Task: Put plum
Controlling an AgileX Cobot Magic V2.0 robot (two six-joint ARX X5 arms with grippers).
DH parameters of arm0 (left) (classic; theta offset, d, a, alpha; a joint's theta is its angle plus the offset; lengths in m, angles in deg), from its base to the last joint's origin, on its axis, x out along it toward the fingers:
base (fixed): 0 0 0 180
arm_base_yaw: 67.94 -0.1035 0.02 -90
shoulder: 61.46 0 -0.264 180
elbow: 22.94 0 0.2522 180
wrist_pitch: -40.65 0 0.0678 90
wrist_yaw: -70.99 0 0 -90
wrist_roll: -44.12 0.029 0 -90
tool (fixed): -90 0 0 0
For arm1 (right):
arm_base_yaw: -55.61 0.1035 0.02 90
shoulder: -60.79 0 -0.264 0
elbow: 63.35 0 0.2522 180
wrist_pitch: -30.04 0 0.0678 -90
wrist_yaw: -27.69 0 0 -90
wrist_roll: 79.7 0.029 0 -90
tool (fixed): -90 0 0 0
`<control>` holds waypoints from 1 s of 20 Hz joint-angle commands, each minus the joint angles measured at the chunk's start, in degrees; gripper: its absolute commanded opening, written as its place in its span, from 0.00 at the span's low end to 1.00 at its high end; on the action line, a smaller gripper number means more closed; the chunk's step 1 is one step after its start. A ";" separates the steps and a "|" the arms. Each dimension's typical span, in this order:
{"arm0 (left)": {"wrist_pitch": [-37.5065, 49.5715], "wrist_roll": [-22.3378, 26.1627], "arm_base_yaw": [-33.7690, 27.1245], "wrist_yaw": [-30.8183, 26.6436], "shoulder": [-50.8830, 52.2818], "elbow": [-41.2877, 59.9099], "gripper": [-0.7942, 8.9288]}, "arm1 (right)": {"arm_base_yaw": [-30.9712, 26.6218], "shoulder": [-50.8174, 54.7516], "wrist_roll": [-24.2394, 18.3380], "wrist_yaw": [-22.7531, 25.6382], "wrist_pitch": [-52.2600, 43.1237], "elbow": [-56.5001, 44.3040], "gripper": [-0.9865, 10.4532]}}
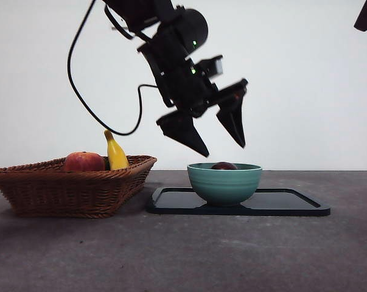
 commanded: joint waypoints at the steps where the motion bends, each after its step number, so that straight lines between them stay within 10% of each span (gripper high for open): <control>1: 0.92 1.81 1.25 -1.18 -2.82 -1.77 0.50 | 0.28 -0.31 0.17 -0.13 -0.35 0.57 0.33; 20: -0.52 7.48 3.08 -6.03 -6.19 -1.77 0.41 | 0.28 -0.31 -0.04 -0.13 -0.63 0.57 0.33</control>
